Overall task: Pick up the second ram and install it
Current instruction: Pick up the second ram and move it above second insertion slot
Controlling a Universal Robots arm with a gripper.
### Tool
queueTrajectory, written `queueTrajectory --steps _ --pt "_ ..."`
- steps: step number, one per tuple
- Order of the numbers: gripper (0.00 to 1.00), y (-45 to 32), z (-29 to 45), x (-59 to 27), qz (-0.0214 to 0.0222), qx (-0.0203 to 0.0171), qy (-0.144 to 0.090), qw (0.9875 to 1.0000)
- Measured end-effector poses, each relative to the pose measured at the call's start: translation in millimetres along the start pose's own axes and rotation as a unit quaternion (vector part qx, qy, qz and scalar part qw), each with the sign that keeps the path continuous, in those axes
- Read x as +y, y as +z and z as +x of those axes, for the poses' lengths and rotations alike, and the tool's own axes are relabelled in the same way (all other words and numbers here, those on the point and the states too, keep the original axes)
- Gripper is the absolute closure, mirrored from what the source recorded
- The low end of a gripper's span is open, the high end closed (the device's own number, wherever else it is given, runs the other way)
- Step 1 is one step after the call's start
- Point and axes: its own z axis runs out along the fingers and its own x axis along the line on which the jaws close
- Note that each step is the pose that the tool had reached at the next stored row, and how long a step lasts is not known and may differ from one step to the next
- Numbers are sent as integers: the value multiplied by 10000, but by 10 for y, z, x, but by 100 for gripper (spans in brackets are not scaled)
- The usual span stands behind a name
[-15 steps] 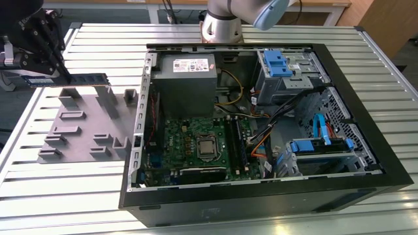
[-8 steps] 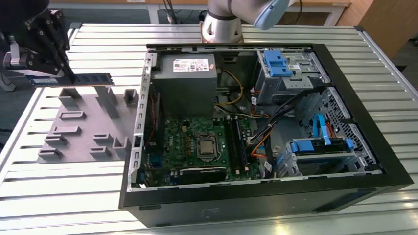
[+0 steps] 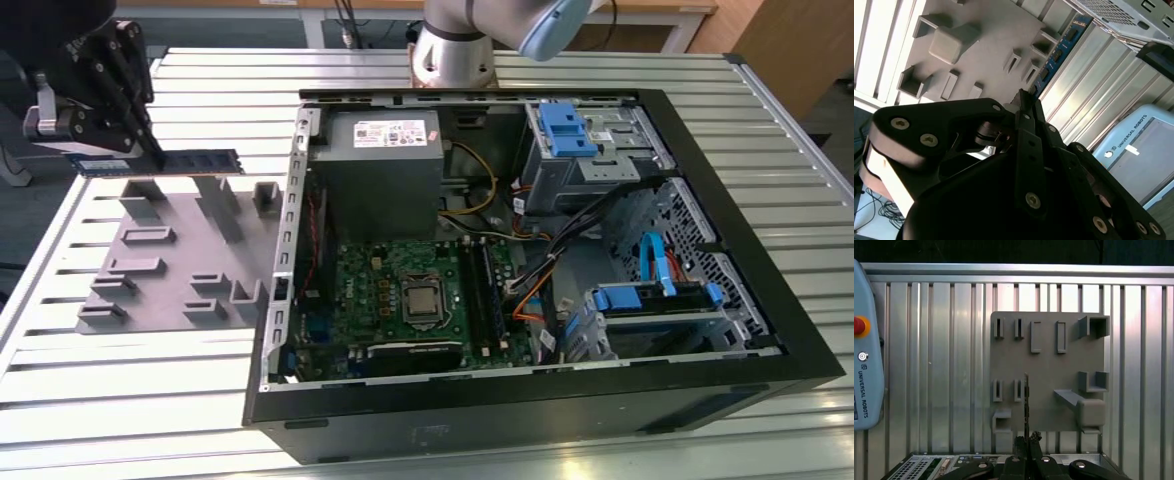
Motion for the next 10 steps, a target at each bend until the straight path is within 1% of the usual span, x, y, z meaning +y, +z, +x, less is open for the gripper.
queueTrajectory --steps 10 --pt "86 2 -1 -131 0 0 0 10000"
